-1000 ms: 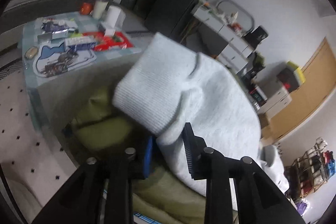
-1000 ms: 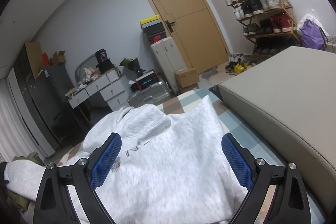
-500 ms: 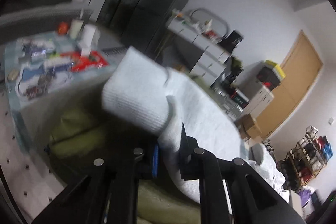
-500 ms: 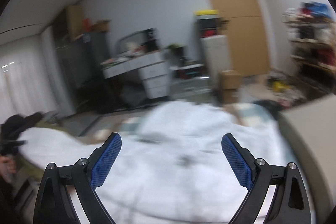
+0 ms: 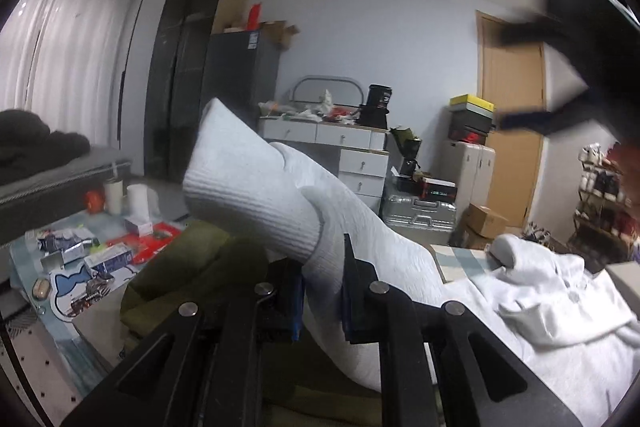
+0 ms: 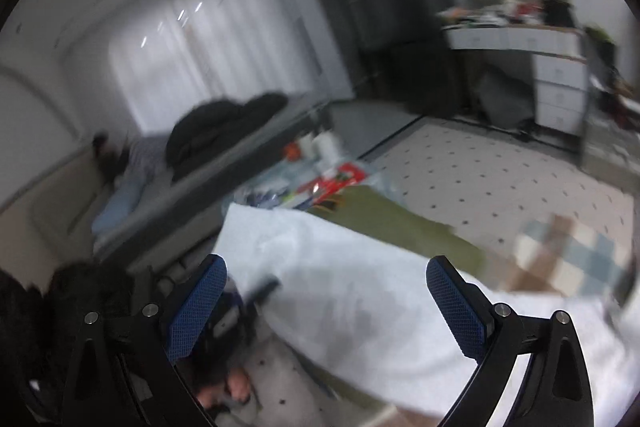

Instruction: Fold large clothes

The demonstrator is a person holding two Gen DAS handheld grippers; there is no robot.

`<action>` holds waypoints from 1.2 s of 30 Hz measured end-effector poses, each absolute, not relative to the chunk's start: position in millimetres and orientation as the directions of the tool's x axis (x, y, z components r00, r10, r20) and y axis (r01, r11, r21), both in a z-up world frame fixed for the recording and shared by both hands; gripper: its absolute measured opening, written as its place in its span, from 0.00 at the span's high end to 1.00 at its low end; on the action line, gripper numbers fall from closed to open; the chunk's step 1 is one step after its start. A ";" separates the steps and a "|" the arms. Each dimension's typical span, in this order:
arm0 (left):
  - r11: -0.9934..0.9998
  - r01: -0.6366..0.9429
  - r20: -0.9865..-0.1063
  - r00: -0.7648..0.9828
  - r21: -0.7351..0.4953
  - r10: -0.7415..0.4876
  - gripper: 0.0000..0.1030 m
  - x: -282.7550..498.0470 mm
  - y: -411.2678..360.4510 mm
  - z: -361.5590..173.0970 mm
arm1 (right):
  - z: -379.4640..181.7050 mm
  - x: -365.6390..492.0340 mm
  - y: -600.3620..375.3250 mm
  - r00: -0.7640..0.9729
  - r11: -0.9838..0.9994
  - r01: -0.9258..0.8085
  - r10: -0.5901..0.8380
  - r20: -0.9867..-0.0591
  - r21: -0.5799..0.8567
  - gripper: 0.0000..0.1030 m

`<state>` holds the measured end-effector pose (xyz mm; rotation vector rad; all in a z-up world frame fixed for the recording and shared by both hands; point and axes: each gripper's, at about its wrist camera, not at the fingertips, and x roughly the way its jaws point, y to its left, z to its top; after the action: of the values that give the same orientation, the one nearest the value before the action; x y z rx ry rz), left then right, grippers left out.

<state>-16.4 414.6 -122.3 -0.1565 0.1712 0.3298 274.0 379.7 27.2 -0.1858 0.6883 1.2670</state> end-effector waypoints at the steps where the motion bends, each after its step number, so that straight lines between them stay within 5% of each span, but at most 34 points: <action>1: 0.939 -0.320 -0.187 0.937 -0.123 0.295 0.91 -18.3 413.7 -121.6 | 22.1 270.9 402.5 0.126 0.299 -0.933 0.795 -0.594 0.202 0.01; 7: 0.957 -0.267 -0.159 0.956 -0.113 0.247 0.91 -24.6 414.5 -122.5 | -26.6 257.9 494.2 0.107 0.200 -0.979 0.685 -0.721 0.044 0.05; 9: 0.958 -0.268 -0.160 0.955 -0.103 0.250 0.91 -24.5 416.8 -122.8 | -40.0 249.5 508.8 0.142 0.169 -0.985 0.663 -0.735 -0.038 0.14; 10: 0.958 -0.265 -0.168 0.955 -0.110 0.245 0.91 -22.9 416.8 -124.3 | -47.9 246.8 507.4 0.135 0.151 -0.987 0.648 -0.750 -0.047 0.30; 11: 0.956 -0.267 -0.172 0.954 -0.121 0.245 0.91 -22.7 420.8 -124.7 | -55.9 242.6 512.6 0.106 0.116 -0.992 0.619 -0.778 -0.043 0.61; 13: 0.955 -0.261 -0.187 0.954 -0.143 0.233 0.91 -20.8 427.9 -124.5 | -64.0 235.5 514.9 0.066 0.073 -0.997 0.586 -0.807 -0.029 1.00; 23: 0.966 -0.240 -0.113 0.967 -0.093 0.229 0.91 -9.1 413.5 -51.8 | 21.4 246.4 418.9 0.184 0.204 -0.979 0.796 -0.577 -0.031 1.00; 31: 0.998 -0.066 -0.025 0.998 -0.001 0.066 0.91 32.2 335.1 51.3 | 26.9 306.5 154.9 0.284 0.403 -0.842 0.896 -0.340 0.358 0.94; 33: 1.000 -0.005 -0.008 1.000 0.030 0.005 0.91 51.0 302.0 77.8 | 12.2 298.4 70.1 0.358 0.449 -0.796 0.890 -0.281 0.406 0.88; 36: 0.995 0.087 -0.018 0.996 0.051 -0.087 0.91 77.1 259.7 103.1 | -8.2 272.0 -40.2 0.514 0.542 -0.730 0.837 -0.190 0.416 0.60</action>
<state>77.1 259.7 103.1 0.0522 0.0157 -0.0871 272.0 -40.2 -8.2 0.3009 0.3922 0.9587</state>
